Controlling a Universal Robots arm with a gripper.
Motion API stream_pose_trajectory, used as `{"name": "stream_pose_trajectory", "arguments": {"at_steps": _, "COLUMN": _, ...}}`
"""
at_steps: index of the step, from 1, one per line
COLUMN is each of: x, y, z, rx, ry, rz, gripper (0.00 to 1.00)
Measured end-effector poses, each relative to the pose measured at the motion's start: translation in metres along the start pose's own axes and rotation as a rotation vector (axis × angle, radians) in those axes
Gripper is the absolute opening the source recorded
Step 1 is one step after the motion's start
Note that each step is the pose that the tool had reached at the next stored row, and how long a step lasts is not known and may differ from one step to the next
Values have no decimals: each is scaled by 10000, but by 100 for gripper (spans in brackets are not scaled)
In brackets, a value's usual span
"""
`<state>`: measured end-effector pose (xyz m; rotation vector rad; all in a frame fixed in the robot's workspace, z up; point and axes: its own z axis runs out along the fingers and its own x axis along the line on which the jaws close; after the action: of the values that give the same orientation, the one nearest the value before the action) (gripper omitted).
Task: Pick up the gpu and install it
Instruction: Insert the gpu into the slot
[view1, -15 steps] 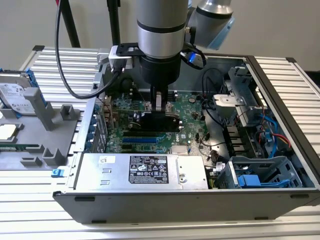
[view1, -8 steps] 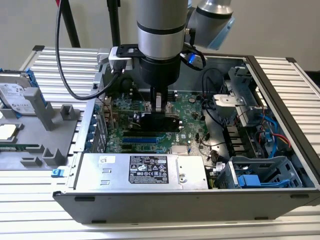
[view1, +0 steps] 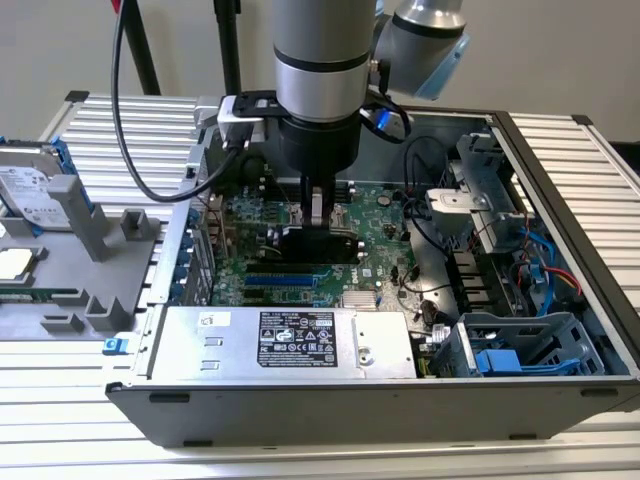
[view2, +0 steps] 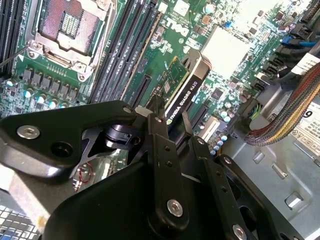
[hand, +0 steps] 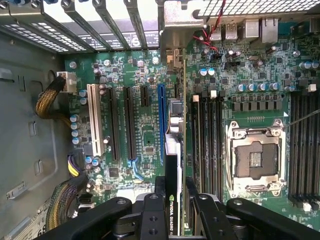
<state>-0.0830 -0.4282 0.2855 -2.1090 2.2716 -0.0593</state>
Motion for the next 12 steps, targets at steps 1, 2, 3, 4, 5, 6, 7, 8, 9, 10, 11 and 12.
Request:
{"name": "stream_pose_trajectory", "arguments": {"at_steps": 1, "x": 0, "y": 0, "z": 3, "rx": 0, "ry": 1, "rz": 0, "gripper": 0}}
{"name": "stream_pose_trajectory", "arguments": {"at_steps": 2, "x": 0, "y": 0, "z": 7, "rx": 0, "ry": 1, "rz": 0, "gripper": 0}}
{"name": "stream_pose_trajectory", "arguments": {"at_steps": 3, "x": 0, "y": 1, "z": 11, "rx": 0, "ry": 1, "rz": 0, "gripper": 0}}
{"name": "stream_pose_trajectory", "arguments": {"at_steps": 4, "x": 0, "y": 1, "z": 13, "rx": -1, "ry": 3, "rz": 0, "gripper": 0}}
{"name": "stream_pose_trajectory", "arguments": {"at_steps": 5, "x": 0, "y": 1, "z": 13, "rx": -1, "ry": 3, "rz": 0, "gripper": 0}}
{"name": "stream_pose_trajectory", "arguments": {"at_steps": 6, "x": 0, "y": 1, "z": 14, "rx": -1, "ry": 1, "rz": 0, "gripper": 0}}
{"name": "stream_pose_trajectory", "arguments": {"at_steps": 7, "x": 0, "y": 1, "z": 15, "rx": 0, "ry": 1, "rz": 0, "gripper": 0}}
{"name": "stream_pose_trajectory", "arguments": {"at_steps": 8, "x": 0, "y": 2, "z": 15, "rx": 0, "ry": 1, "rz": 1, "gripper": 0}}
{"name": "stream_pose_trajectory", "arguments": {"at_steps": 9, "x": 0, "y": 2, "z": 16, "rx": -1, "ry": 2, "rz": 1, "gripper": 0}}
{"name": "stream_pose_trajectory", "arguments": {"at_steps": 10, "x": 0, "y": 2, "z": 18, "rx": 0, "ry": 1, "rz": 1, "gripper": 0}}
{"name": "stream_pose_trajectory", "arguments": {"at_steps": 11, "x": 1, "y": 3, "z": 20, "rx": 0, "ry": 0, "rz": 1, "gripper": 0}}
{"name": "stream_pose_trajectory", "arguments": {"at_steps": 12, "x": 2, "y": 3, "z": 21, "rx": 1, "ry": -1, "rz": 2, "gripper": 0}}
